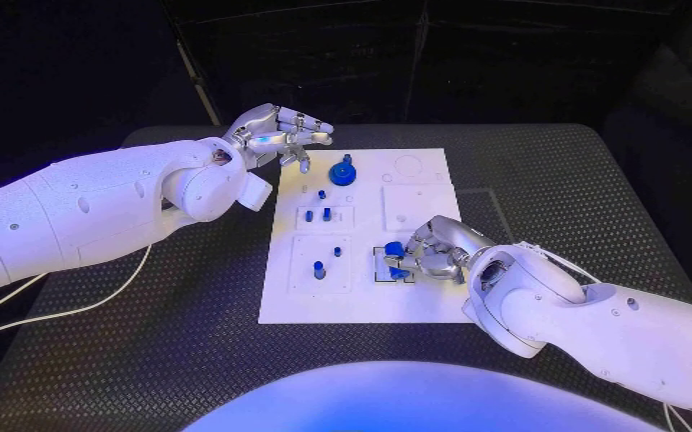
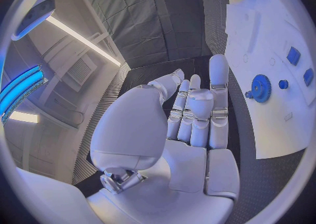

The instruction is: Assemble the parts on the task board

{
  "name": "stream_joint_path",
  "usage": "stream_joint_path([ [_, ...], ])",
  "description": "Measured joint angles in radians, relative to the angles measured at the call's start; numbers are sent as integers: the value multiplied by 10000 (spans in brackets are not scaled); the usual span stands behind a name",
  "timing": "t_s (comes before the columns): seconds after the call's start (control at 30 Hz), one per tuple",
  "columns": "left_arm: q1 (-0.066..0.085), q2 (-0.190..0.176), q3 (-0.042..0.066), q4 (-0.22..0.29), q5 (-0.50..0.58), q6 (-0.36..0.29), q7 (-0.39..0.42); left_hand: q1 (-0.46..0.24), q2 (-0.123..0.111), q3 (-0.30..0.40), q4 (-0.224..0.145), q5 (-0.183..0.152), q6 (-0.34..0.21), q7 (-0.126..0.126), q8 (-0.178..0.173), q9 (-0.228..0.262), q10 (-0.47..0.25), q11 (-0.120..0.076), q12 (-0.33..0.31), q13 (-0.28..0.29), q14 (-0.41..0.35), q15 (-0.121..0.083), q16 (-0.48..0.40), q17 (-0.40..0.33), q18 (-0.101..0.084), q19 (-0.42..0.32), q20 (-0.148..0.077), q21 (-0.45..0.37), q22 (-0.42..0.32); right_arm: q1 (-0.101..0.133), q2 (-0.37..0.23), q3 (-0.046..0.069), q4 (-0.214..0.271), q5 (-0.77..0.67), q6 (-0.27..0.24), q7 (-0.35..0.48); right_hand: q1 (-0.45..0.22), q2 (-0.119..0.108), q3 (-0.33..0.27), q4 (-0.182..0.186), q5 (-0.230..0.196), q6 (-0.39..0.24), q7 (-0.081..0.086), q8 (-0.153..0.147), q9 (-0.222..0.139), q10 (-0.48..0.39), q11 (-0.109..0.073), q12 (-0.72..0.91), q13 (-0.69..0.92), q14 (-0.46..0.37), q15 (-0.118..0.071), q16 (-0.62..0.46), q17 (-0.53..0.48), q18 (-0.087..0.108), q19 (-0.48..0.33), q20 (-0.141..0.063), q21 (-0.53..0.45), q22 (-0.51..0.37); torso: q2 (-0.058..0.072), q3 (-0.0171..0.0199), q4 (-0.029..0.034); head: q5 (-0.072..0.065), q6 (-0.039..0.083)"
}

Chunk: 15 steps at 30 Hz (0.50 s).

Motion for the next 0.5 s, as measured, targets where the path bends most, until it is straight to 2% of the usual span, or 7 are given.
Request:
stream_joint_path([
  [0.13, 3, -9, 0, 13, 0, 3, -1, 0, 0, 0, 0, 0, 0, 0, 0, 0, 0, 0, 0, 0, 0, 0, 0, -8, 0, 0, 0, 0, 0, 0, 57, 0, -54, 11, 38, -82, -324, -64, -246, -3, -1282, 47, -45, 102, 104, 17, -19, -110, -25, 0, 0, 0, 0, 1, 0, 0, 0, -7, -2, 0, -3, 11, -3],
  [0.27, 4, -16, 0, 19, 0, 7, -1, -29, -29, 0, 0, 0, 0, 0, 0, 0, 0, 0, 0, 0, 0, 0, 0, -10, -1, 0, 0, 0, 1, 0, 136, 1, -77, 16, 52, -108, -672, -413, -282, 10, -2514, -57, 58, 47, 127, -78, 76, -317, -205, 0, 0, 0, 4, 1, 0, 0, 0, -98, -4, 1, -8, 22, -12],
  [0.4, 5, -18, 0, 26, 0, 12, -1, -40, -40, 0, 0, 0, 0, 0, 0, 0, 0, 0, 0, 0, 0, 0, 0, -9, -1, 0, 0, 0, 1, 0, 189, 1, -86, 19, 61, -109, -1128, -869, -8, 46, -3181, -111, 110, 46, 181, -113, 110, -433, -327, 0, 0, 0, 7, 1, -37, 37, 0, -145, -4, 3, -10, 30, -24],
  [0.5, 6, -24, 0, 33, 0, 16, -1, -40, -40, 0, 0, 0, 0, 0, 0, 0, 0, 0, 0, 0, 0, 0, 0, -10, -1, 0, 0, 0, 1, 0, 200, 1, -86, 21, 62, -107, -1285, -1026, 106, 65, -3359, -144, 77, 46, 199, -113, 109, -497, -372, 0, 0, 0, 7, 1, -37, 37, -43, -167, -4, 5, -11, 38, -33],
])
